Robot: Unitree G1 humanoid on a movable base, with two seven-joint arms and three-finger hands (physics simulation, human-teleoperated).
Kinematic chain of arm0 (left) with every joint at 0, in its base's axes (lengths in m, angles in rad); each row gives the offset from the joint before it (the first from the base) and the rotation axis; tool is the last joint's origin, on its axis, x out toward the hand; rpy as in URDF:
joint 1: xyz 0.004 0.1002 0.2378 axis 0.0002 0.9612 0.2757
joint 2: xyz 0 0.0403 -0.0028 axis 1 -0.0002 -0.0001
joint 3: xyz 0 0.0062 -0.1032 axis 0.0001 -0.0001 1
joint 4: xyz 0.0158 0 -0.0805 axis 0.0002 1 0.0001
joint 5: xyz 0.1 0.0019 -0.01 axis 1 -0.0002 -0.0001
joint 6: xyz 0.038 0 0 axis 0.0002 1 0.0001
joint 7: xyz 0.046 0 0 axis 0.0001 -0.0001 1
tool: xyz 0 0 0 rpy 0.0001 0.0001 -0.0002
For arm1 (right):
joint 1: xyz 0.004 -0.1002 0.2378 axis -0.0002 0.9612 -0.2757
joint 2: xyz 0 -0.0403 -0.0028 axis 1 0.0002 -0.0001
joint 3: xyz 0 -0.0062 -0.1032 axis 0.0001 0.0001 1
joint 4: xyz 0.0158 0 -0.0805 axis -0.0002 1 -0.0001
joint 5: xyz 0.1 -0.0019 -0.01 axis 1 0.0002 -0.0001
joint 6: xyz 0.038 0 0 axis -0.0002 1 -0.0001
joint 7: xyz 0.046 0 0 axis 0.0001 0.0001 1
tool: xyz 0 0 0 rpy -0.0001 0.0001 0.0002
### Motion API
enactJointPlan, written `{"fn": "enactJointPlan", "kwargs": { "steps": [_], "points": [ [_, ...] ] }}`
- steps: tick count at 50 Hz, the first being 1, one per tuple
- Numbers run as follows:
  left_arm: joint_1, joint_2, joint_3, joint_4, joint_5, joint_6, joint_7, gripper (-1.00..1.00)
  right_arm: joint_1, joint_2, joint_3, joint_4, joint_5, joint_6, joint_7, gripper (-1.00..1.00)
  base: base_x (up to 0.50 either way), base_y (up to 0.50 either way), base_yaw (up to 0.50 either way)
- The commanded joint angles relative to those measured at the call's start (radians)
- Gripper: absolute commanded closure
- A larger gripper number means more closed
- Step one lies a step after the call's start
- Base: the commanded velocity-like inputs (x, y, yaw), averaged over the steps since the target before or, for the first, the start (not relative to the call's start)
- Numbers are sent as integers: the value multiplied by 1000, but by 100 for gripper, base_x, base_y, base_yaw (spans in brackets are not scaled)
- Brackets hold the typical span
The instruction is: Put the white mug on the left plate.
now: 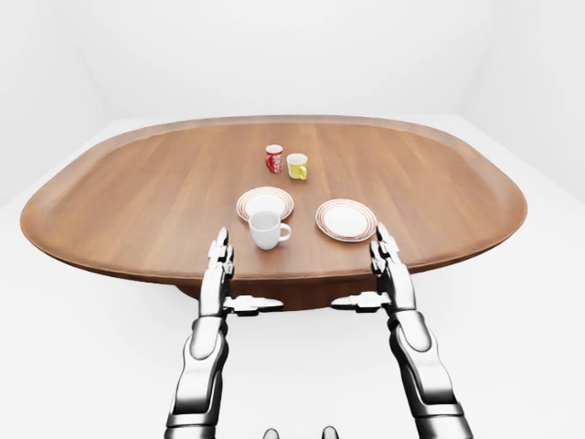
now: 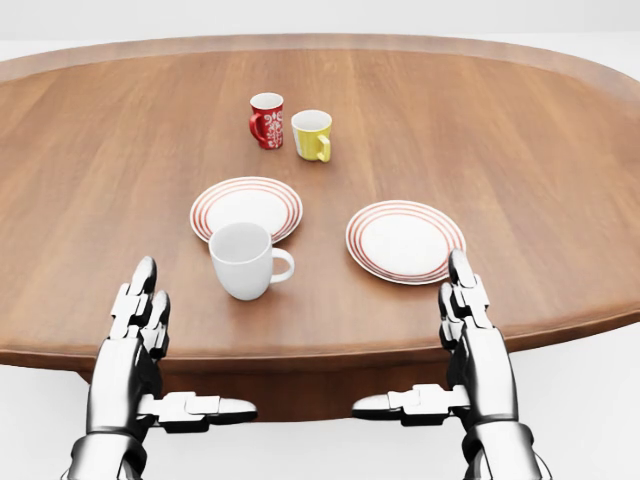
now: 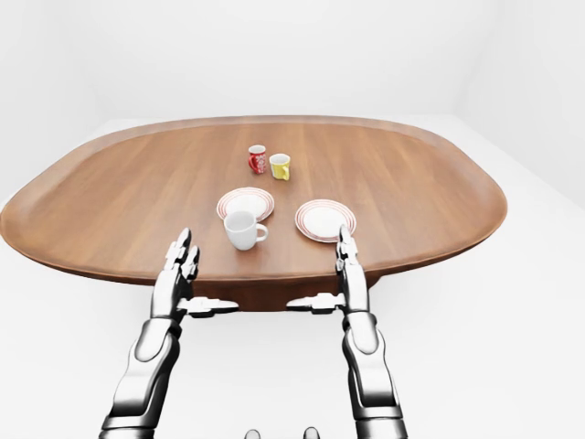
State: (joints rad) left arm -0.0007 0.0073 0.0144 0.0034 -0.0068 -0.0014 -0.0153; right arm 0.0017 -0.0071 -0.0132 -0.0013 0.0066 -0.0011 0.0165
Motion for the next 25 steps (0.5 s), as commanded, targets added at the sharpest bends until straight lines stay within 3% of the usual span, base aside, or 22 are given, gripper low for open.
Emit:
{"fn": "enactJointPlan", "kwargs": {
  "steps": [1, 7, 11, 12, 16, 19, 25],
  "points": [
    [0, 12, 22, 3, -10, 0, -25, -98, 5, -12, -18, -14, 5, 5, 29, -100, 0, 0, 0],
    [2, 11, 21, -13, -12, 10, -27, -98, 7, -13, -21, -44, 5, 24, 34, -100, 0, 0, 0],
    [8, 11, 19, -89, -13, 62, -27, -98, 12, -14, -23, -121, 7, 75, 36, -100, 0, 0, 0],
    [12, 11, 18, -129, -15, 88, -27, -99, 15, -16, -24, -156, 7, 88, 37, -100, 0, 0, 0],
    [-3, 13, 33, -391, -52, 89, -19, -98, 12, -22, -36, -368, 31, 88, 48, -100, 0, 0, 0],
    [-33, 17, 52, -491, -74, 89, -5, -98, -2, -23, -49, -444, 41, 88, 50, -100, 0, 0, 0],
    [-62, 29, 75, -522, -93, 89, 3, -98, -20, -26, -66, -502, 56, 88, 50, -100, 0, 0, 0]
  ]
}}
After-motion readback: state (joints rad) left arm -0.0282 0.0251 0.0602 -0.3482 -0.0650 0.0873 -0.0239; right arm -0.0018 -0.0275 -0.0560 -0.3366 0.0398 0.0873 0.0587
